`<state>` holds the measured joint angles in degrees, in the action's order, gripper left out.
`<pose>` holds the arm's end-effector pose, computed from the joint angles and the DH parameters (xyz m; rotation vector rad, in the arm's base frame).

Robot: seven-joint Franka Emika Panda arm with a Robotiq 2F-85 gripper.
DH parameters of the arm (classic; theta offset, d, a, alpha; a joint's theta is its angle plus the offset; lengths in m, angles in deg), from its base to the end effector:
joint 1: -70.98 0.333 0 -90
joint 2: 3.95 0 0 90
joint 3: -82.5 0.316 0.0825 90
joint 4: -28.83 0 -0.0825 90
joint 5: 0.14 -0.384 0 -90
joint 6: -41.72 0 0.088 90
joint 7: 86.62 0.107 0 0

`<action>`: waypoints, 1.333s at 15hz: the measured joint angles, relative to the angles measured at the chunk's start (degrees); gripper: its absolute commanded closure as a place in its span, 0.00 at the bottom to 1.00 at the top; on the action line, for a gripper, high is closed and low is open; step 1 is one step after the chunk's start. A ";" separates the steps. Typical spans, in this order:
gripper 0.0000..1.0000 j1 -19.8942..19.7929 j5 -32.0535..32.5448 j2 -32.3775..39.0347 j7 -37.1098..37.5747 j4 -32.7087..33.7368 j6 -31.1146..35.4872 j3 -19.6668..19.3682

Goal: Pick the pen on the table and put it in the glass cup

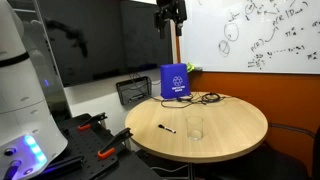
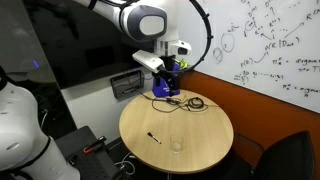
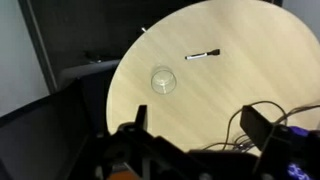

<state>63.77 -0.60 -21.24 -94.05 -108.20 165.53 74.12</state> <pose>0.4378 -0.1235 0.4384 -3.0957 0.2196 -0.1187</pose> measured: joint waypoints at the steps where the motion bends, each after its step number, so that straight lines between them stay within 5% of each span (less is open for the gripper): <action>1: 0.00 0.00 0.00 -0.01 0.00 0.01 0.00 0.00; 8: 0.00 2.66 1.70 1.75 -5.96 -0.01 1.24 1.69; 20: 0.00 11.07 10.32 17.49 -21.29 3.21 8.95 10.64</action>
<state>74.84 9.72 -3.74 -115.34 -104.99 174.49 84.76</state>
